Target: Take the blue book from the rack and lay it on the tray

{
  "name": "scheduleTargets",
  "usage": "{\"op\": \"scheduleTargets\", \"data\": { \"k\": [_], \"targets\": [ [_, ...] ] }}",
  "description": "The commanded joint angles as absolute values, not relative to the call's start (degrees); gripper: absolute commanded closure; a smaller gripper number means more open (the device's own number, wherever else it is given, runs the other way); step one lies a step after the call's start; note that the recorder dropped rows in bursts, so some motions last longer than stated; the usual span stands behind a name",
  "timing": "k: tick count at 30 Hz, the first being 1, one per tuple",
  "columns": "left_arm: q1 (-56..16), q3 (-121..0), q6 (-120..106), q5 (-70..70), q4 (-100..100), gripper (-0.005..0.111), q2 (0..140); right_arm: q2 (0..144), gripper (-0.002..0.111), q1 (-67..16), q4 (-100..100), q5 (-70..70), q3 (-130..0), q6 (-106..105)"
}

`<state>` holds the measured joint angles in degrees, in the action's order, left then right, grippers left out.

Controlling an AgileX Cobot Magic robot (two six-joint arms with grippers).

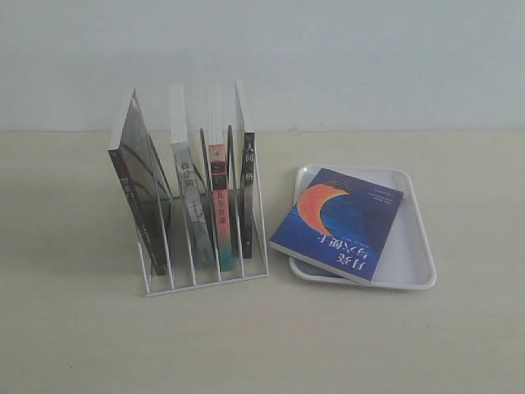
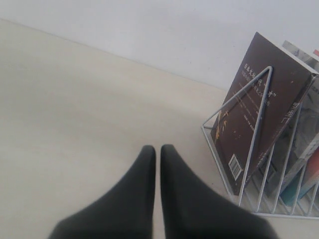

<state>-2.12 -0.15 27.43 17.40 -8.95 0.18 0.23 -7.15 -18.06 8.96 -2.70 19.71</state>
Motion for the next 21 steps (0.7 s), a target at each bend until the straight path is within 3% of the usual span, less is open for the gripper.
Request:
{"op": "scheduleTargets", "data": {
  "k": [1,21],
  "targets": [
    [-2.06,0.0,27.29,16.75,-8.98,0.103,0.0,0.0,0.108,-8.59,-18.3,14.55,-2.54,19.46],
    [-2.06,0.0,27.29,16.75,-8.98,0.103,0.0,0.0,0.108,-8.59,-18.41,19.81,0.0,15.15]
  ]
}}
